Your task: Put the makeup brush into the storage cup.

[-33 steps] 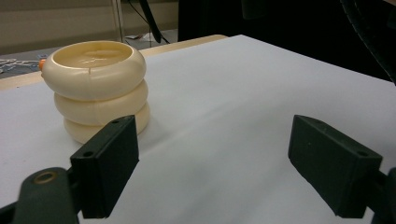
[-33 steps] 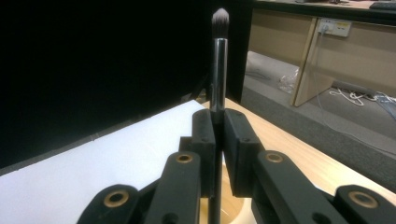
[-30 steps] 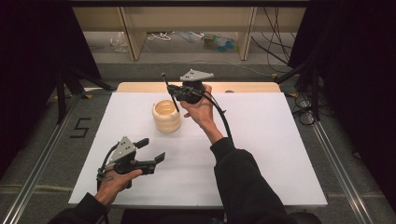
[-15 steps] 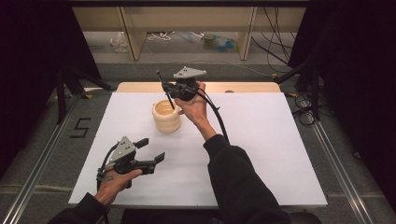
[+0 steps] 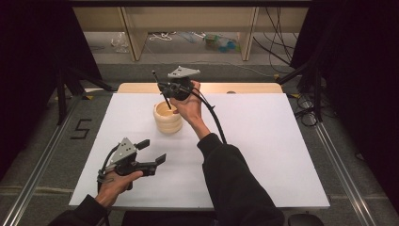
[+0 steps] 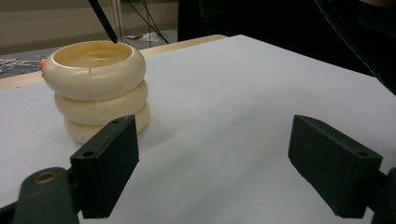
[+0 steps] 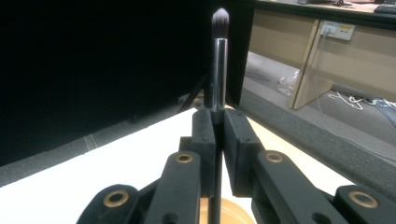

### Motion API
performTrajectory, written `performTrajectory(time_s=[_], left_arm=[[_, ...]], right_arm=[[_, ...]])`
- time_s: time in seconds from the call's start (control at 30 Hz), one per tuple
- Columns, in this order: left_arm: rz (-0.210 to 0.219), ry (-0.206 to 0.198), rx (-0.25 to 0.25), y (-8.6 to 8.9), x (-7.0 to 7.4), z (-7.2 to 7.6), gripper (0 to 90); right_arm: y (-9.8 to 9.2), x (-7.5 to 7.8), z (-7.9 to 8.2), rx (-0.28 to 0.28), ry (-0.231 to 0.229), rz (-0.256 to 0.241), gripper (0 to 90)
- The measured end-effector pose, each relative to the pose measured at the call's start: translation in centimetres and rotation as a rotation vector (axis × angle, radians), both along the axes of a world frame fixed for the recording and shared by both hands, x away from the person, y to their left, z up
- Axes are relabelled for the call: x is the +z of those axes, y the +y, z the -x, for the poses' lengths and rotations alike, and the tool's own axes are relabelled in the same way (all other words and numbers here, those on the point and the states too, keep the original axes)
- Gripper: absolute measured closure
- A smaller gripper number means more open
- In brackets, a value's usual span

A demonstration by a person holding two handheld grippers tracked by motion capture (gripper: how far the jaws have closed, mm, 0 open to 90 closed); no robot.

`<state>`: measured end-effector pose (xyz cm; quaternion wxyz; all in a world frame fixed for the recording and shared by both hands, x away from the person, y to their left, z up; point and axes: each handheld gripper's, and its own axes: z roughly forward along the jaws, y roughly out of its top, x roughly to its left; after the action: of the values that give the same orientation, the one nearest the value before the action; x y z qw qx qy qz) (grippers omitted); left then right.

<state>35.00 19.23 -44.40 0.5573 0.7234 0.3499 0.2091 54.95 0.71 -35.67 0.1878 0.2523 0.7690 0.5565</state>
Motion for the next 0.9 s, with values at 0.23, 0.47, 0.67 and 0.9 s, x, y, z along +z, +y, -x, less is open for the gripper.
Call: performTrajectory(time_s=[0.23,0.47,0.67,0.9], left_arm=[[0.011,0.006,0.006,0.0,0.0,0.0,15.8],[0.012,0.007,0.004,0.0,0.0,0.0,15.8],[0.008,0.002,0.005,0.0,0.0,0.0,15.8],[0.009,0.003,0.007,0.0,0.0,0.1,15.8]], right_arm=[[0.3,-0.7,-0.4,-0.006,0.009,0.005,83.5],[0.5,-1.1,-0.5,-0.006,0.019,0.013,83.5],[0.8,-1.7,-0.5,-0.004,0.030,0.027,83.5],[1.1,-2.2,-0.6,-0.002,0.045,0.041,83.5]])
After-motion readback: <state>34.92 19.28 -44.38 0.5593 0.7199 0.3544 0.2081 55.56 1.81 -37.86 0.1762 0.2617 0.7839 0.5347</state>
